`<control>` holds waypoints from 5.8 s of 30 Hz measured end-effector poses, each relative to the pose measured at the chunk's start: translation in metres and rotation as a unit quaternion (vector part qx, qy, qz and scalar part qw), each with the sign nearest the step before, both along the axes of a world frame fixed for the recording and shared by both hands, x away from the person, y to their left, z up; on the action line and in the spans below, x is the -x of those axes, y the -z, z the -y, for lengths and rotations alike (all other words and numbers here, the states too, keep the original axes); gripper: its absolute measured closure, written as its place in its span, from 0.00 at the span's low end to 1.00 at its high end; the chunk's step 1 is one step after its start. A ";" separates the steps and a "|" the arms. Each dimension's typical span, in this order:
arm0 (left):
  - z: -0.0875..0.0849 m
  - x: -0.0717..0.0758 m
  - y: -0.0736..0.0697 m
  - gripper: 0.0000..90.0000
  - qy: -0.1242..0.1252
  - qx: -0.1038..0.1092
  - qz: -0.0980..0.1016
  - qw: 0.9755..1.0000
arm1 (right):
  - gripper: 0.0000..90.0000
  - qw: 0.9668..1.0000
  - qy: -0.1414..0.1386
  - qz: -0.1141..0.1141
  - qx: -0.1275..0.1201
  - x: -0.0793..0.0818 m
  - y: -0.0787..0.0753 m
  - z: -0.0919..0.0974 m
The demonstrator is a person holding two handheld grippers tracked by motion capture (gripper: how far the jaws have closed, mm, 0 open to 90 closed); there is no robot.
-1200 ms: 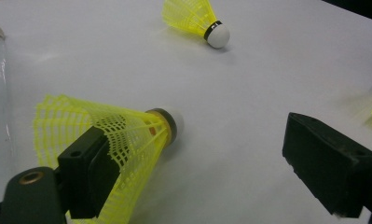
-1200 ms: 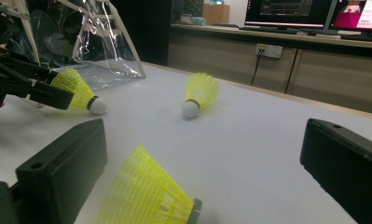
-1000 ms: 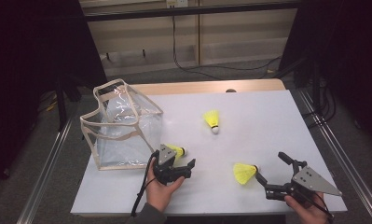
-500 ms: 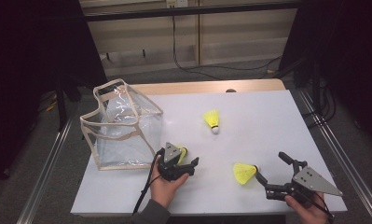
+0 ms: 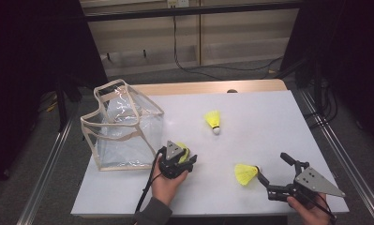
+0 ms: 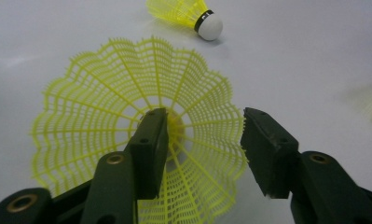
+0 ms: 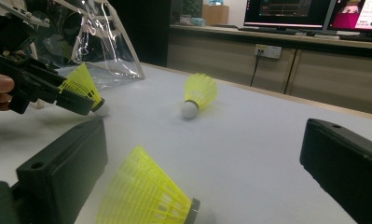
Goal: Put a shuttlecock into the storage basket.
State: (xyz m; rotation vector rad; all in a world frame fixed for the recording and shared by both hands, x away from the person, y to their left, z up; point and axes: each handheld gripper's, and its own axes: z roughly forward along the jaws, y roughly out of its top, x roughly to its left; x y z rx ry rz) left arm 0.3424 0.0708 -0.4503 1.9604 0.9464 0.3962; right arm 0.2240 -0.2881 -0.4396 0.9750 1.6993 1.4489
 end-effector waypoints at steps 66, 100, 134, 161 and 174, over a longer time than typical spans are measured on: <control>-0.003 -0.005 -0.066 0.95 0.070 0.074 -0.073 0.992 | 0.01 1.000 0.005 -0.003 -0.006 -0.002 0.001 0.003; -0.009 -0.012 -0.088 0.95 0.074 0.069 -0.067 0.993 | 0.01 1.000 0.015 -0.006 -0.004 -0.007 0.003 0.005; -0.018 -0.015 -0.119 0.95 0.077 0.071 -0.062 0.993 | 0.01 1.000 0.012 -0.005 -0.003 -0.007 0.002 0.003; -0.021 -0.025 -0.143 0.95 0.080 0.073 -0.070 0.992 | 0.01 1.000 0.006 -0.004 -0.003 -0.007 0.002 0.001; -0.026 -0.031 -0.164 0.95 0.079 0.074 -0.064 0.992 | 0.01 1.000 0.006 -0.004 -0.003 -0.007 0.002 0.001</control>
